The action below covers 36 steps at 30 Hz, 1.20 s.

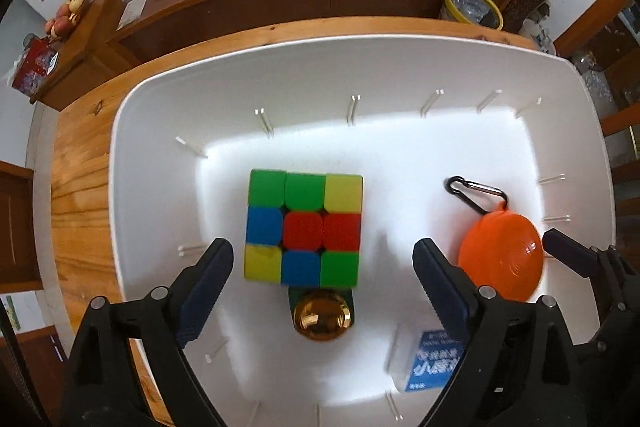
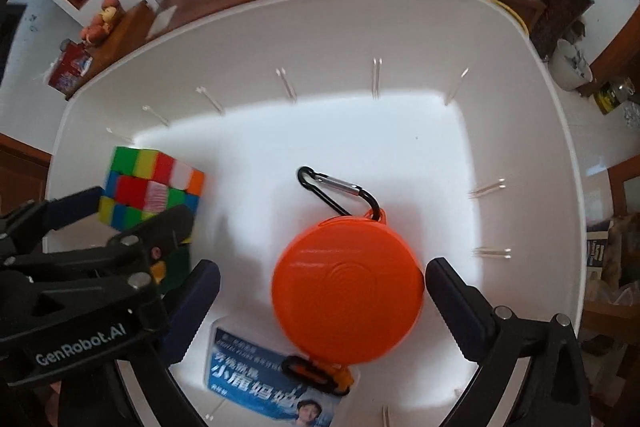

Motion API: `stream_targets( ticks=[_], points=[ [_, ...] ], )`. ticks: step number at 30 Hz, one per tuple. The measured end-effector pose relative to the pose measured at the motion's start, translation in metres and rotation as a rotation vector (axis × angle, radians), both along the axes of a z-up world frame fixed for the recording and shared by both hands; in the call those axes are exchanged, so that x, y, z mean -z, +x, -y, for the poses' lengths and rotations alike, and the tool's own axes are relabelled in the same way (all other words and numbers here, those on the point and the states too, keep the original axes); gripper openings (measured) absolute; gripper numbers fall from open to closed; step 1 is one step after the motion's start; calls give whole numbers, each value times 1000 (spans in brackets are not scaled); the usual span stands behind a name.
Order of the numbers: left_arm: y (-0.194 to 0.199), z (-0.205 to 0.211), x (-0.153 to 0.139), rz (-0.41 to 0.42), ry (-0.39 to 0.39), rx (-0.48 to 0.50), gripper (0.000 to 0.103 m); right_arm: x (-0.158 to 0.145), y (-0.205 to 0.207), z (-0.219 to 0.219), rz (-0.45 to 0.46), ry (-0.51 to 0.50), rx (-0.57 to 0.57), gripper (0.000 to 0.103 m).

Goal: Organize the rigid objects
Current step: 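Carry the cube and orange case into the bin and open both tools, then lift both tools out of the bin back over the table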

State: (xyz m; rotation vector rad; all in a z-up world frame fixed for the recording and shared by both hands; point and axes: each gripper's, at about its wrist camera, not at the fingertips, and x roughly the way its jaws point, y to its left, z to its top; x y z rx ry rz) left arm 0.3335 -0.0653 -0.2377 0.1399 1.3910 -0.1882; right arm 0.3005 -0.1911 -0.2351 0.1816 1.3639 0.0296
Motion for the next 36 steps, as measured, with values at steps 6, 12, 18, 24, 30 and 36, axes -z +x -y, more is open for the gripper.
stream_targets(
  ticks=[6,12,18,24,30,36],
  points=[
    [-11,-15,-19,31,-26,-28,102,-29,-17,2,49,-28,-24,103],
    [-23,-26,-41,60,-26,-65,102,-51,-43,9,85,-16,-19,103],
    [-40,-41,-66,97,-54,-104,102,-69,-49,9,120,27,-3,103],
    [-66,-49,-91,138,-75,-120,102,-93,-74,23,160,78,5,103],
    [-97,-60,-106,179,-77,-105,102,-116,-112,28,209,128,-78,103],
    [-129,-71,-108,177,-102,-117,102,-134,-158,34,323,124,-142,103]
  ],
)
